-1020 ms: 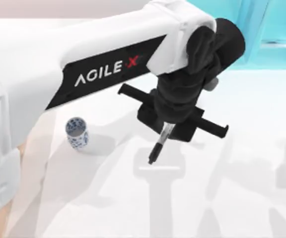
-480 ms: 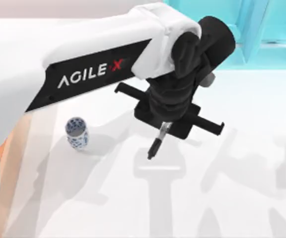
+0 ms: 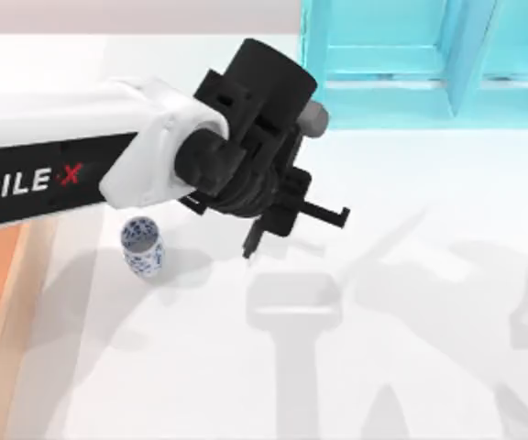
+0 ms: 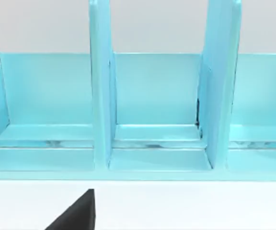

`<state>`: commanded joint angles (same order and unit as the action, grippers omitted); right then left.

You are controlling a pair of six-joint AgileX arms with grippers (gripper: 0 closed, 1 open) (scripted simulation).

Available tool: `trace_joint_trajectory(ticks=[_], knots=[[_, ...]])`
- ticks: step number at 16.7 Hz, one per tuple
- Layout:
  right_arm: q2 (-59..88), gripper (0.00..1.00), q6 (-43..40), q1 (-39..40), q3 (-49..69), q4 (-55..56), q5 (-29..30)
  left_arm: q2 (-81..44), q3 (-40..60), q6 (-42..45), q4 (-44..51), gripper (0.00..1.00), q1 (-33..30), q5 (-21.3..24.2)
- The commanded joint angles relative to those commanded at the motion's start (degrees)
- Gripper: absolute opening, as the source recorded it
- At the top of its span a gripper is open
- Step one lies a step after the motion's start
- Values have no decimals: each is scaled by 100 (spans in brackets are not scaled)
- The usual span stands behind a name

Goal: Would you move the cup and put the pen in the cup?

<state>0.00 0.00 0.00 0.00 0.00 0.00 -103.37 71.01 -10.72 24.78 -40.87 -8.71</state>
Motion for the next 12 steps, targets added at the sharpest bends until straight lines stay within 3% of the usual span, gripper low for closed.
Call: trace_joint_trajectory(ticks=[12], knots=[[0,100,0,0,0,0,0,2798,-5002,1056,-7002,0,1178,203]])
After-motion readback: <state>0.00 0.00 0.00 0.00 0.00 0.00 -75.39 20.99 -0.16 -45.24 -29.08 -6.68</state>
